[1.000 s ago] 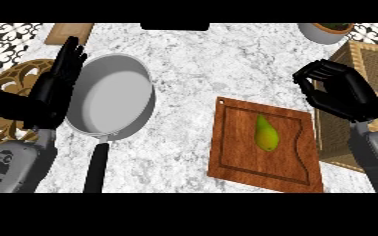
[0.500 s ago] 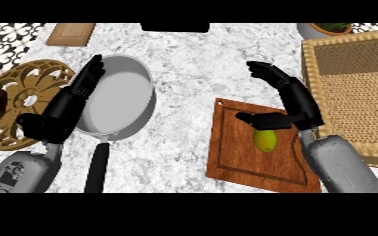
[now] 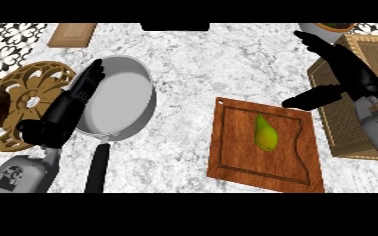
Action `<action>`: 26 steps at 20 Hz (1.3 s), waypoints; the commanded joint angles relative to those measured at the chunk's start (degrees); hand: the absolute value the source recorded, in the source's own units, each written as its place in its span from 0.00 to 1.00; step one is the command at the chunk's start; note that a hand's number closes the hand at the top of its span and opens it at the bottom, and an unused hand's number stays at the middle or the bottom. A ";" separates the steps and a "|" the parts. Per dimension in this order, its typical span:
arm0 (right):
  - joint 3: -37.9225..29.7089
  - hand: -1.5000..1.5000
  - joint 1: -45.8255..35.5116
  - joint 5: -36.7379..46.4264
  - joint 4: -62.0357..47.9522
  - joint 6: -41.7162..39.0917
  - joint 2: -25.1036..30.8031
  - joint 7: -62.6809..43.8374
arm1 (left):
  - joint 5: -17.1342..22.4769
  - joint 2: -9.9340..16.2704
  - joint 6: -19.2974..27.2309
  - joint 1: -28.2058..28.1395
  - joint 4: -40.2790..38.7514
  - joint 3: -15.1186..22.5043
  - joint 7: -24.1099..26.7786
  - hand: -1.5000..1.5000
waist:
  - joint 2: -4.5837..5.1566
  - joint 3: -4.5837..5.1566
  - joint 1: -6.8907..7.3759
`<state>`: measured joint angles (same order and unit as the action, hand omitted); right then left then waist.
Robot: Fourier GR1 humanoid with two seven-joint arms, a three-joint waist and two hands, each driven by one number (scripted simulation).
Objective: Pick the pear from the cutting board and place it in the basket
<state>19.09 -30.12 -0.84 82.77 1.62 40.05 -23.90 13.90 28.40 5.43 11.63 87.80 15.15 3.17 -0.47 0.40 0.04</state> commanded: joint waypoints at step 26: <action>-15.54 0.00 8.28 -5.99 2.77 -31.74 1.25 -8.46 | -3.84 -3.32 -8.22 -4.83 2.57 -7.74 1.27 0.50 | 0.55 -0.41 0.48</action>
<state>4.54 -22.33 -11.62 90.08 -31.24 44.75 -37.11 9.21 23.85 0.26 9.21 89.90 9.65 2.10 -0.03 0.00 0.02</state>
